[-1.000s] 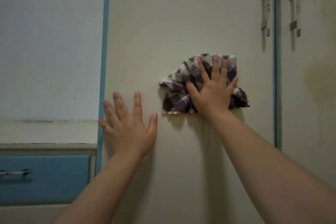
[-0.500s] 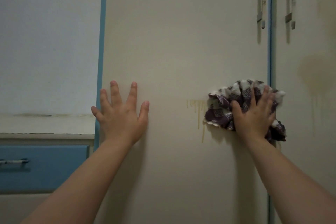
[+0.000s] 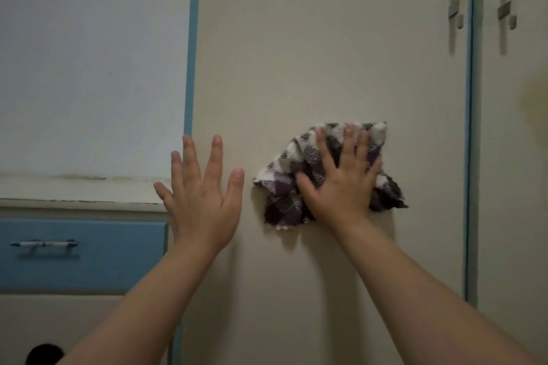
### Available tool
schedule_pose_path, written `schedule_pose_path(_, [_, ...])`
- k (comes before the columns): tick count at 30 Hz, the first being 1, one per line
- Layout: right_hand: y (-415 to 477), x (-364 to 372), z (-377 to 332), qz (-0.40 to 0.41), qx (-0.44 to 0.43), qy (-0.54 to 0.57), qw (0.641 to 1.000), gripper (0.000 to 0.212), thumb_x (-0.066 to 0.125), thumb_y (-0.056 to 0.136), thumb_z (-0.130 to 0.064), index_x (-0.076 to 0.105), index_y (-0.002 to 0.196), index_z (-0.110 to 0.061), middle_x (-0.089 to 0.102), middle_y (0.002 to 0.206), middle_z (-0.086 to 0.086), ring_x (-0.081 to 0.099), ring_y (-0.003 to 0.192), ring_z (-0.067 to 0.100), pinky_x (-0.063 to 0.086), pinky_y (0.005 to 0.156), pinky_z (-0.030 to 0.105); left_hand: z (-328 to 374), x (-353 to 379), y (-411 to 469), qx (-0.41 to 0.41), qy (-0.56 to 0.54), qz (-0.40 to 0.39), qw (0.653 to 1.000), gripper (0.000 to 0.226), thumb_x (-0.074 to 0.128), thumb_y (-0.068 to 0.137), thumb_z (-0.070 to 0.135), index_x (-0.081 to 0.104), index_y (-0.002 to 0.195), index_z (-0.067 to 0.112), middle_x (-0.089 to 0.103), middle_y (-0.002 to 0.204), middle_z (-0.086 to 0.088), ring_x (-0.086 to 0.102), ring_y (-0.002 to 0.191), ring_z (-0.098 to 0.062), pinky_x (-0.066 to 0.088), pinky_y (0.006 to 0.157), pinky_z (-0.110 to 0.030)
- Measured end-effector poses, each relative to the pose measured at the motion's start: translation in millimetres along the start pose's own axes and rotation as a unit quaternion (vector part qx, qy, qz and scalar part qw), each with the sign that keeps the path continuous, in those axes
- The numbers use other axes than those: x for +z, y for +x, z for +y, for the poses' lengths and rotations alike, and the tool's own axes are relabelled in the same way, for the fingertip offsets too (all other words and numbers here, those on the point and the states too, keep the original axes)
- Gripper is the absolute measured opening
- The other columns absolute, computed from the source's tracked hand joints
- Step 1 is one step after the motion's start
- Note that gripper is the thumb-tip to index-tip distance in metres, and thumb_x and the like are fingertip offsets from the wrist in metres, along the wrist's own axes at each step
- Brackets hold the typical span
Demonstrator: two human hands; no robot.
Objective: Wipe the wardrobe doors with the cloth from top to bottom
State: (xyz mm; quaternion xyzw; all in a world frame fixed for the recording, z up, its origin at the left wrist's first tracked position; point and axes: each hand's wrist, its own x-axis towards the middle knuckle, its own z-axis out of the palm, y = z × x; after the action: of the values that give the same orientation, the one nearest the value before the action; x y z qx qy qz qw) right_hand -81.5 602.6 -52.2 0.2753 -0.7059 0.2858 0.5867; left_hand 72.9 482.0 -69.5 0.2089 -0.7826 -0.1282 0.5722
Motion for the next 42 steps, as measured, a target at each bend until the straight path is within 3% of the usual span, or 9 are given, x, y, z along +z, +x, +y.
schedule_pose_path(4, [-0.1,13.9,-52.6,0.028,-0.096,0.004,0.995,0.076,0.039,0.073,-0.065,0.029,0.143,-0.037,0.021,0.154,0.016,0.010,0.141,0.032,-0.001,0.107,0.058,-4.5,-5.5,-11.0,0.011,0.003,-0.001,1.000,0.067,0.005,0.074,0.067,-0.012,0.136,0.047,-0.015,0.156,0.002,-0.013,0.142,-0.018,-0.008,0.110,-0.053])
schedule_pose_path(9, [-6.5,37.4,-118.7,0.009,-0.161,-0.054,0.985,0.070,0.026,0.079,-0.065,0.021,0.144,-0.040,0.012,0.153,0.015,0.010,0.141,0.036,-0.001,0.103,0.067,-16.7,-10.7,-10.0,-0.027,0.060,-0.032,0.997,0.072,0.014,0.077,0.061,-0.011,0.142,0.042,-0.016,0.156,0.000,-0.013,0.142,-0.021,-0.005,0.110,-0.055])
schedule_pose_path(12, [-12.8,48.4,-138.5,0.011,-0.182,-0.100,0.978,0.060,0.027,0.086,-0.059,0.019,0.144,-0.043,0.008,0.152,0.012,0.010,0.140,0.036,0.001,0.102,0.068,-25.8,-15.0,-10.1,-0.050,0.110,-0.057,0.991,0.074,0.007,0.075,0.064,-0.007,0.144,0.040,-0.020,0.154,-0.005,-0.018,0.141,-0.025,-0.005,0.109,-0.058])
schedule_pose_path(15, [-15.3,49.7,-139.7,0.033,-0.195,-0.071,0.978,0.057,0.025,0.088,-0.054,0.021,0.143,-0.042,0.012,0.152,0.010,0.014,0.140,0.033,0.003,0.103,0.066,-32.7,-18.0,-12.5,-0.039,0.168,-0.058,0.983,0.076,-0.006,0.071,0.067,-0.011,0.143,0.041,-0.028,0.152,-0.008,-0.025,0.138,-0.028,-0.007,0.107,-0.060])
schedule_pose_path(19, [-27.5,49.1,-136.9,0.020,-0.186,-0.073,0.980,0.059,0.022,0.090,-0.052,0.009,0.146,-0.036,0.009,0.153,0.006,0.011,0.141,0.031,0.003,0.104,0.065,-34.0,-13.3,-17.2,-0.010,0.161,-0.041,0.986,0.074,-0.008,0.069,0.067,-0.014,0.137,0.041,-0.036,0.147,-0.004,-0.027,0.137,-0.028,-0.010,0.106,-0.060])
schedule_pose_path(26, [-60.3,42.5,-110.6,-0.035,-0.214,-0.068,0.974,0.061,0.029,0.089,-0.049,0.022,0.147,-0.032,0.010,0.156,0.002,-0.008,0.144,0.027,0.000,0.107,0.064,-26.3,5.1,-32.4,-0.035,0.123,-0.073,0.989,0.072,-0.010,0.067,0.071,-0.025,0.133,0.045,-0.050,0.133,0.001,-0.018,0.139,-0.034,-0.001,0.107,-0.062])
schedule_pose_path(32, [-62.5,22.4,-67.0,-0.008,-0.201,-0.026,0.979,0.061,0.042,0.083,-0.053,0.033,0.141,-0.039,0.026,0.153,0.003,0.020,0.142,0.027,0.013,0.106,0.064,-15.4,17.4,-41.7,-0.041,0.103,-0.095,0.989,0.071,-0.012,0.065,0.071,-0.027,0.130,0.048,-0.033,0.149,-0.006,-0.006,0.142,-0.032,0.002,0.108,-0.059])
schedule_pose_path(35, [-59.4,15.2,-35.2,-0.002,-0.190,-0.036,0.981,0.067,0.042,0.078,-0.061,0.034,0.141,-0.039,0.029,0.152,0.006,0.022,0.141,0.030,0.013,0.105,0.065,-10.9,23.2,-40.7,-0.055,0.107,-0.101,0.988,0.080,-0.014,0.062,0.071,-0.022,0.137,0.044,-0.025,0.153,-0.008,-0.007,0.142,-0.033,0.001,0.108,-0.059])
schedule_pose_path(42, [-59.1,1.3,31.9,0.000,-0.123,-0.055,0.991,0.072,0.042,0.075,-0.063,0.028,0.142,-0.040,0.026,0.152,0.006,0.020,0.141,0.030,0.013,0.104,0.064,-3.6,33.4,-40.1,-0.085,0.110,-0.093,0.986,0.088,-0.012,0.063,0.071,-0.015,0.144,0.036,-0.029,0.151,-0.009,-0.014,0.140,-0.035,0.000,0.108,-0.059])
